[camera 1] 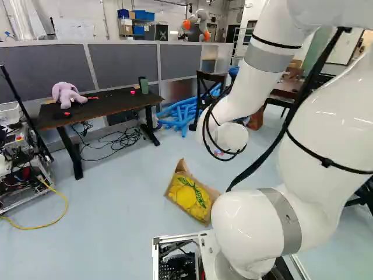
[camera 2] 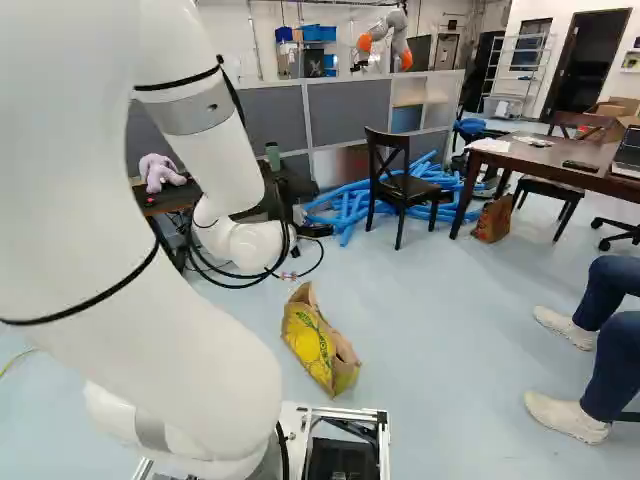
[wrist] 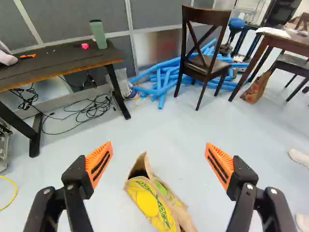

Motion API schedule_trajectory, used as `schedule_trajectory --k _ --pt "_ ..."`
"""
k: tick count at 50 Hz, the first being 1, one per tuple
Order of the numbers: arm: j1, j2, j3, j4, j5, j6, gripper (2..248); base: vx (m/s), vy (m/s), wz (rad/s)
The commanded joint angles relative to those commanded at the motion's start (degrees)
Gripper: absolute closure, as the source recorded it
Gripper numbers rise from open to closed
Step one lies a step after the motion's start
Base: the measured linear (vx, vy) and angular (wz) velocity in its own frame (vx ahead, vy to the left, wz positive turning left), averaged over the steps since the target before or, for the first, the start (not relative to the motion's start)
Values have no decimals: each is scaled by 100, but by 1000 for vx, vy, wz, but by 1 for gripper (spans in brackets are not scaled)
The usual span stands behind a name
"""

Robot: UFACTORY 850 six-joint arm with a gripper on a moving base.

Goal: Pick up the bag on the ground and place it on the table

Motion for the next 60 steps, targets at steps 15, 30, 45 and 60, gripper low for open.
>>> schedule_trajectory --k 15,30,45,60 --pt "-11 -703 -501 -105 -357 0 3 0 0 0" --pt "-4 -1348 -986 -241 -848 0 3 0 0 0" --pt "-3 -1965 -1480 -379 -1390 0 3 0 0 0" --pt "-1 -2569 -2002 -578 -1853 0 3 0 0 0"
